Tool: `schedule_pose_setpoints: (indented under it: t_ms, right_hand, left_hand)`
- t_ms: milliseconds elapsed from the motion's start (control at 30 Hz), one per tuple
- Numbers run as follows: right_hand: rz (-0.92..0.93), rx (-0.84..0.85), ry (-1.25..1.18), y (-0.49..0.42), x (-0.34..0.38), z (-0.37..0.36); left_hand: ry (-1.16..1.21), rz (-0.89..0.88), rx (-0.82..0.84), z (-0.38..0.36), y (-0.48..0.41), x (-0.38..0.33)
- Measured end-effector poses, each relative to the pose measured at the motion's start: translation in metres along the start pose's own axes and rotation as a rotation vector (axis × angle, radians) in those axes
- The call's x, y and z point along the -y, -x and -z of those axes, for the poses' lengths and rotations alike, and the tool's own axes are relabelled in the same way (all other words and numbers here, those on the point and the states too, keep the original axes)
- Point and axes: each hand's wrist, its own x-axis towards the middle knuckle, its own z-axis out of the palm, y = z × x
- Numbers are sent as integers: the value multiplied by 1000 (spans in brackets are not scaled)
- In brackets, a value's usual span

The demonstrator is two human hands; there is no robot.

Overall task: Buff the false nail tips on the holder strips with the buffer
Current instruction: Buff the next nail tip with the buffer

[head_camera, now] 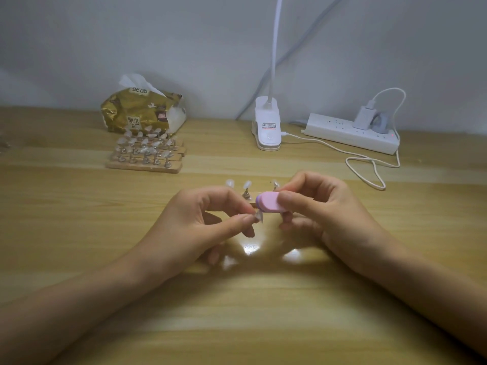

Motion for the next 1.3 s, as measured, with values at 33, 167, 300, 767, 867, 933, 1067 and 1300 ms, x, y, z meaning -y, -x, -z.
schedule_pose_setpoints:
  t_ms: [33,167,300,767,867,933,1067,1300]
  right_hand:
    - [3,32,8,1,-2,-1]
    - [20,61,33,1,-3,-3]
    - [1,77,7,2,-3,-3]
    - [20,56,1,-1,-2,0]
    - [46,128,56,0,-4,-3]
    - [43,78,50,-2,-3,0]
    - [43,125,13,-1,-5,-1]
    - [72,124,36,0,-4,-2]
  left_hand:
    - [-5,-2,4,0,0,0]
    - [-14,-1,1,0,-1,0]
    - [-18,0,20,0,0,0]
    - [8,25,13,0,-2,0]
    - [-13,32,22,0,-2,0]
    - [7,42,17,0,-2,0]
    - [8,48,19,0,-3,0]
    - [14,39,49,1,-4,-1]
